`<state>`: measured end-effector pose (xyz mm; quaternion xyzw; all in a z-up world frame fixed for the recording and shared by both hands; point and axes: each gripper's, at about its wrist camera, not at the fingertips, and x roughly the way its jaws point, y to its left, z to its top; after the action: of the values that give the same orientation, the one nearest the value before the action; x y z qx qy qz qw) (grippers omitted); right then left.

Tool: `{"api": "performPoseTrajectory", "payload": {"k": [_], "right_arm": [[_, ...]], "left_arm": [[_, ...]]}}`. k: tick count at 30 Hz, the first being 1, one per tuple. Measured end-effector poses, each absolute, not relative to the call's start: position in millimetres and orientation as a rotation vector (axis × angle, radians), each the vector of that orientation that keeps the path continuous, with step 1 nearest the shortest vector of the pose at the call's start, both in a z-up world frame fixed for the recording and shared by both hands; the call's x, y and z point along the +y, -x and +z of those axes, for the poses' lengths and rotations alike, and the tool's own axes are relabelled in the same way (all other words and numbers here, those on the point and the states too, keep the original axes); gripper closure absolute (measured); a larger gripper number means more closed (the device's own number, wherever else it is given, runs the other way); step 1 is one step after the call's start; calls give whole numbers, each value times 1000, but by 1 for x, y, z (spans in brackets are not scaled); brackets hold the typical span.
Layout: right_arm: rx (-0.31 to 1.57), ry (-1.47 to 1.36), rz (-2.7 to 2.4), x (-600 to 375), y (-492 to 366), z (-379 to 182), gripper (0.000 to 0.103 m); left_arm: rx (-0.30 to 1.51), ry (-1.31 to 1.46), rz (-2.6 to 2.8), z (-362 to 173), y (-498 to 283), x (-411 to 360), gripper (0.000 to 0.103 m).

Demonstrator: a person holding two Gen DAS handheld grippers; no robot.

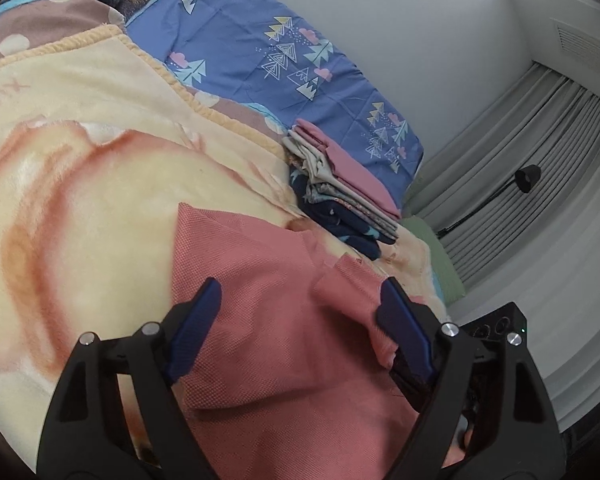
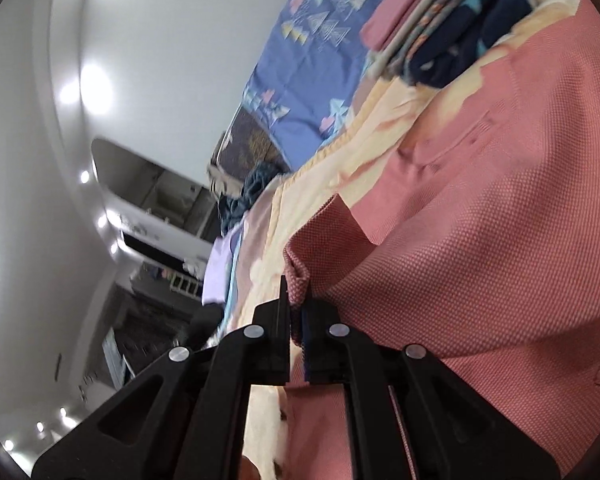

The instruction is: Fold small clothes

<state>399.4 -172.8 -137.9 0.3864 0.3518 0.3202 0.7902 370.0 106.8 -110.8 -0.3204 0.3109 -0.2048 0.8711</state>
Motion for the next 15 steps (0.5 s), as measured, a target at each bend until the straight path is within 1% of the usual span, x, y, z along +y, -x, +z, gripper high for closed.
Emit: {"api": "performPoseTrajectory", "payload": {"k": [6, 8, 11, 13, 14, 15], "right_arm": [[709, -587, 718, -146, -384, -119, 99], [696, -539, 723, -143, -383, -118, 99], [684, -479, 715, -139, -384, -117, 99], [685, -446, 716, -137, -384, -116, 99], [685, -428, 712, -136, -384, -117, 99], [683, -393, 705, -134, -384, -117, 99]], "left_arm": [[709, 675, -439, -104, -385, 102, 21], [770, 692, -455, -101, -399, 98, 21], [926, 681, -497, -99, -426, 80, 21], [980, 651, -515, -99, -438, 68, 21], [992, 635, -512, -100, -440, 65, 21], [994, 633, -511, -102, -441, 63, 26]]}}
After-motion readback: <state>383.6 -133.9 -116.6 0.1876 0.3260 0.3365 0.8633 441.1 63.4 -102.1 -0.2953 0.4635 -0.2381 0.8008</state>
